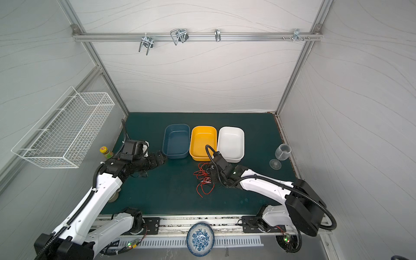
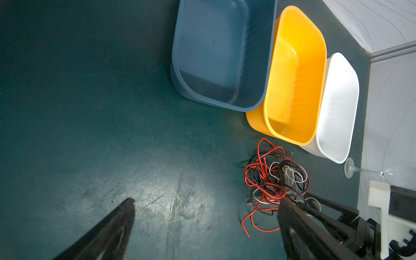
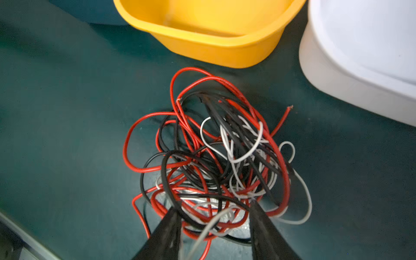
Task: Untangle and sort cables by color
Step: Untie the cable.
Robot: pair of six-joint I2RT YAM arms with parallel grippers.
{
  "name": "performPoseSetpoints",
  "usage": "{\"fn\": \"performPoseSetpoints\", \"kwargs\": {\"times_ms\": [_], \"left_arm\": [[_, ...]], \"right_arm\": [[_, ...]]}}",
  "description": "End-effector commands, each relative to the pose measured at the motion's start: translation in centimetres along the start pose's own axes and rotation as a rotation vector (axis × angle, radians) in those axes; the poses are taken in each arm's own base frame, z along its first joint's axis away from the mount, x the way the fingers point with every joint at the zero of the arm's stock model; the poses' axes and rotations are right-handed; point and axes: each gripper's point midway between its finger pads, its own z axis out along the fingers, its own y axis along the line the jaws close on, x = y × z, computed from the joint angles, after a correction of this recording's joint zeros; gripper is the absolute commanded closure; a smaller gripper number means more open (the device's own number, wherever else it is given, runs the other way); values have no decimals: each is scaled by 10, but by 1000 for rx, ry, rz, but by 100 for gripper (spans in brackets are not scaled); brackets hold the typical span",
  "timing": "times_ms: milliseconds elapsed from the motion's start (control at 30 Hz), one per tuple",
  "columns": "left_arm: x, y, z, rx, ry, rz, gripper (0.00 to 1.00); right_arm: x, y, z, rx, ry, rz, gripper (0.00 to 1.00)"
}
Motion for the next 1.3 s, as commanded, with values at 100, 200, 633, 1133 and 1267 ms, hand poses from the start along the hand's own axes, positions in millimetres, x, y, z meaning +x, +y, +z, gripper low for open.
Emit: {"fn": "performPoseSetpoints", "kwargs": {"times_ms": [100,200,633,1133,1267], "left_arm": [[1,-11,0,41,21,22,0],[5,-13,2,36,33,41,0],[43,-30,7,78,128,75,1],[86,-71,32,288,226,35,2],[90,-92,31,395,223,45,2]], "right_arm": [[-2,7,14,-38,-6,-12,68],[3,10,19,-47,25,-29,76],[-3,66,-27,-322,-75,-178,100],[-12,95,-63,-489,-137,-260,100],[-6,102,-67,-547,-126,-304,100]]}}
